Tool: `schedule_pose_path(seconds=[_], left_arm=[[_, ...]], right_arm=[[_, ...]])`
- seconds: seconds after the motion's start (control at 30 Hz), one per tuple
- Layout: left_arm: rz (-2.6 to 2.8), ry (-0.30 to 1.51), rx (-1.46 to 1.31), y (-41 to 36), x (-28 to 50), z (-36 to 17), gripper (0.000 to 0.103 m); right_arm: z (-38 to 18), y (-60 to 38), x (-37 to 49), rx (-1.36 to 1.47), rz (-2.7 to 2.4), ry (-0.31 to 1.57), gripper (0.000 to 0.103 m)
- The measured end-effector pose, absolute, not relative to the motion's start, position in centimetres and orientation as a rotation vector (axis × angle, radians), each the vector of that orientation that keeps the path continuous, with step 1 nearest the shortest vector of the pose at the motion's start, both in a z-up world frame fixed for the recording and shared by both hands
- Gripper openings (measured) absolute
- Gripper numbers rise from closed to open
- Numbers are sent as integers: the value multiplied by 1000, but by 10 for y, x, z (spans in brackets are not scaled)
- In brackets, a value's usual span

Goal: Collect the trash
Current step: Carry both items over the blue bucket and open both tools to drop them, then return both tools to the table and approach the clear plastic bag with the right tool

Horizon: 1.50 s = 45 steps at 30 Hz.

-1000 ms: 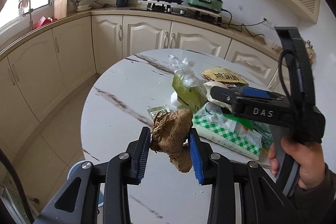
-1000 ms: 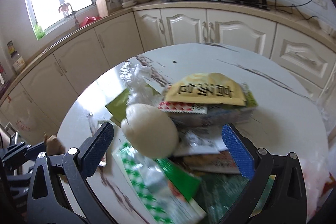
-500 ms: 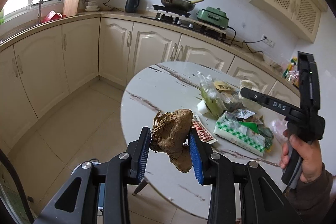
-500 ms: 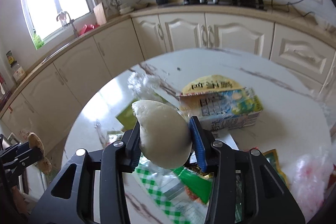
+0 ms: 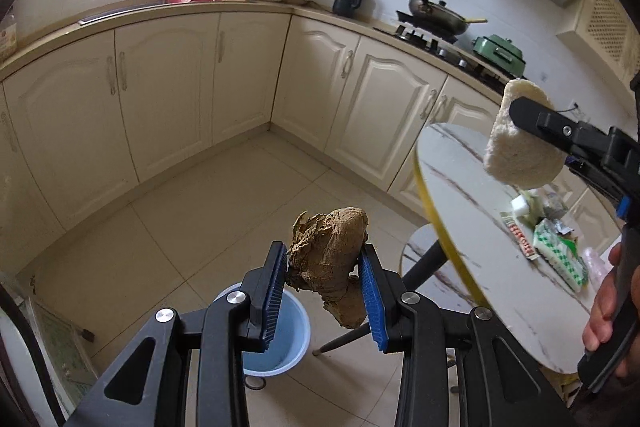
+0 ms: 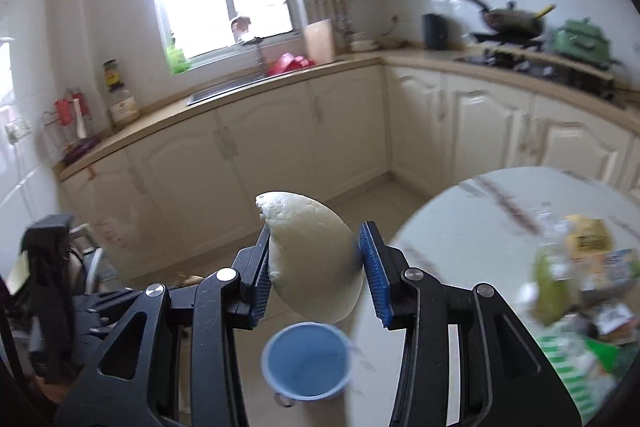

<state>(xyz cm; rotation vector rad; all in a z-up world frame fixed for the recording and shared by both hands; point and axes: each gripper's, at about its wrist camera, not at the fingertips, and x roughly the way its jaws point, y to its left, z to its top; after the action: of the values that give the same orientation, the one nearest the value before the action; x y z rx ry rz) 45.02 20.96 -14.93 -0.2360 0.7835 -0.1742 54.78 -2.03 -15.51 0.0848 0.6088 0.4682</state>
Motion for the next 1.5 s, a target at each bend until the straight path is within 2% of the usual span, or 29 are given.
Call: schedule_pose_path(seconds=[0.13, 0.2, 0.43, 0.57, 0.6, 0.63, 0.67, 0.73, 0.83, 1.0, 1.07, 1.13, 1.37, 1.5], left_arm=[[-153, 812, -275, 235, 457, -159, 33], [-154, 822, -283, 242, 465, -170, 33], [-56, 996, -250, 262, 511, -237, 33], [-87, 1073, -260, 260, 538, -267, 32], [-86, 1087, -262, 259, 544, -273, 34], [-94, 1101, -274, 260, 551, -276, 43], [-96, 1113, -280, 262, 557, -280, 56], [-79, 1112, -263, 260, 571, -277, 67], [-54, 1099, -251, 265, 571, -273, 67], [36, 1006, -237, 268, 559, -228, 68], [59, 951, -224, 270, 548, -203, 76], [90, 867, -191, 265, 534, -167, 78], [53, 625, -108, 207, 485, -70, 98], [-14, 547, -67, 157, 458, -42, 101]], right_arm=[[-178, -4, 569, 183, 593, 680, 31], [-192, 7, 580, 180, 594, 719, 21], [-263, 45, 613, 114, 579, 863, 23], [-288, 58, 618, 51, 537, 903, 33], [-295, 60, 621, 44, 528, 911, 36], [-300, 61, 622, 49, 527, 923, 38], [-306, 62, 624, 53, 530, 937, 41], [-313, 64, 627, 46, 521, 949, 42], [-315, 62, 627, 41, 516, 949, 43], [-294, 63, 612, 21, 522, 888, 49], [-277, 61, 602, 20, 527, 853, 50], [-257, 54, 590, 21, 519, 808, 51], [-175, -8, 524, 41, 415, 624, 73], [-138, -62, 476, 62, 316, 549, 84]])
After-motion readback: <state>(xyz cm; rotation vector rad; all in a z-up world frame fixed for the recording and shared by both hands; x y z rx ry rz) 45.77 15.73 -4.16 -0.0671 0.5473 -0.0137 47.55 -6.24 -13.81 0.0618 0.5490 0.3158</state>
